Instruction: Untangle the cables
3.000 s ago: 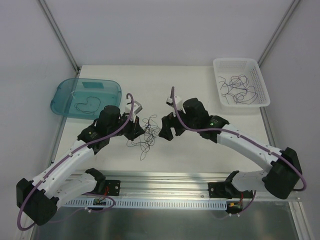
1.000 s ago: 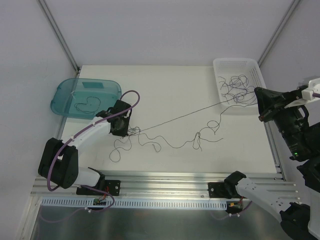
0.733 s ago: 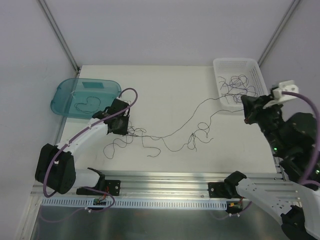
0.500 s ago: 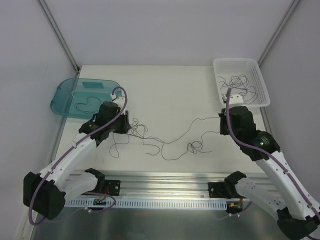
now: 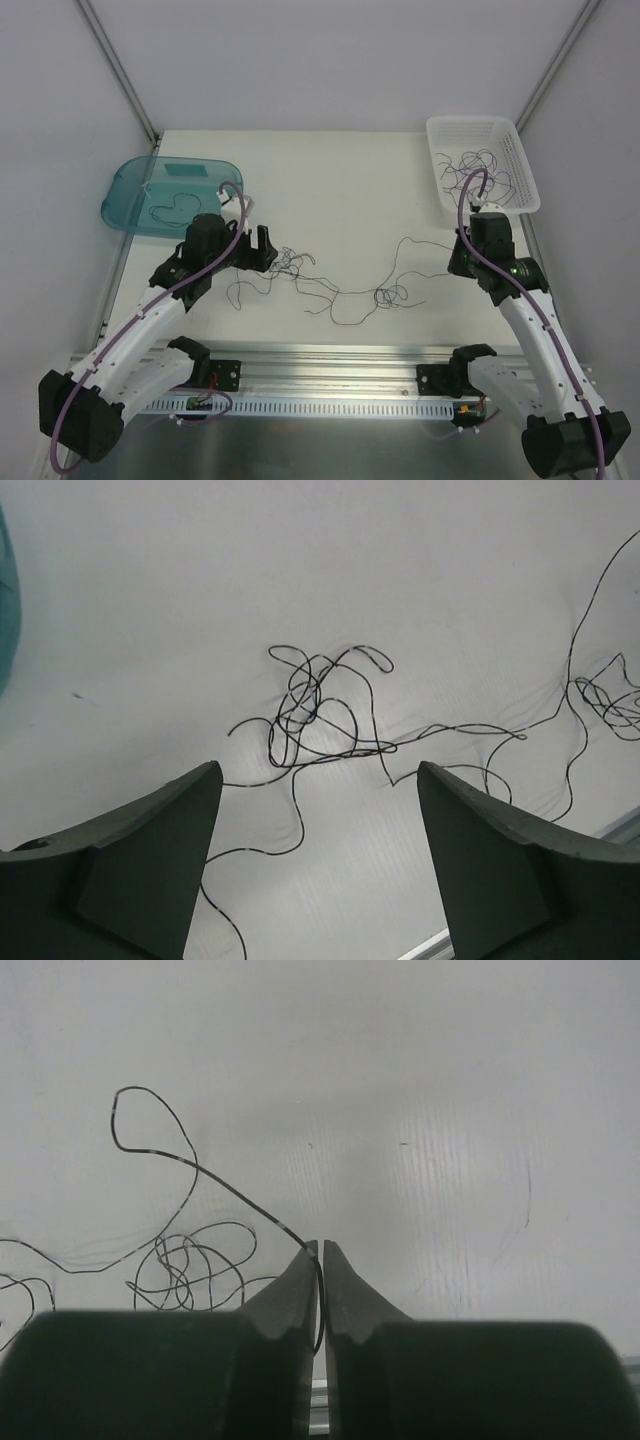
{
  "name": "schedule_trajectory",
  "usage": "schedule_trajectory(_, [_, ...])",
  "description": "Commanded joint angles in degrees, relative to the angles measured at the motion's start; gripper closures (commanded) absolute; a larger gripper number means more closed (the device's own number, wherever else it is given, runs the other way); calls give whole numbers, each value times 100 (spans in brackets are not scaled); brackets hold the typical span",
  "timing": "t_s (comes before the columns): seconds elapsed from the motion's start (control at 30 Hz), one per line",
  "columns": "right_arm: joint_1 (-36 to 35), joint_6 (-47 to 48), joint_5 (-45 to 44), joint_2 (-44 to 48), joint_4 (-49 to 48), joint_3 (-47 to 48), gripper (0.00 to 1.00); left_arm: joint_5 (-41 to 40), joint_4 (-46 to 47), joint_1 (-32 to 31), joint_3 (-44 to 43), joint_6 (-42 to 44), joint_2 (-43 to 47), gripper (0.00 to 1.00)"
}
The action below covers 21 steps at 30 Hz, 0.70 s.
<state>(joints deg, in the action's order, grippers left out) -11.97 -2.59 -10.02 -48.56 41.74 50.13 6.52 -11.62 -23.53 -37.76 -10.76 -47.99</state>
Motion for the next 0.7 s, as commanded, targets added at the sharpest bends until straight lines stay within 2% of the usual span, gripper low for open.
schedule_trajectory(0.0, [28, -119, 439, -75, -279, -126, 91, 402, 2, 33, -170, 171, -456, 20])
schedule_trajectory(0.1, [28, -93, 667, -84, -403, -249, 81, 262, -191, 33, -249, 58, -843, 20])
schedule_trajectory(0.13, [36, -75, 851, -127, -429, -267, 66, 183, -261, 33, -267, -65, -948, 20])
schedule_trajectory(0.17, [28, -58, 940, -163, -438, -249, 59, 156, -384, 33, -285, -127, -1045, 20])
schedule_trajectory(0.2, [10, 30, 1115, -198, -464, -249, 46, 26, -455, 33, -328, -302, -1203, 20])
schedule_trajectory(0.33, [-296, 224, 1801, -242, -587, -118, 28, -370, -684, -3, -303, -1021, -1266, 20])
schedule_trajectory(0.43, [-981, 496, 1854, -443, -719, 67, 20, -817, -719, 6, -48, -1769, -1073, 17])
schedule_trajectory(0.53, [-1720, 593, 2126, -786, -1096, 181, 19, -1083, -780, -2, 207, -2394, -923, 15])
schedule_trajectory(0.67, [-2624, 698, 2338, -1768, -1710, 348, 19, -1328, -912, 6, 418, -2913, -774, 14])
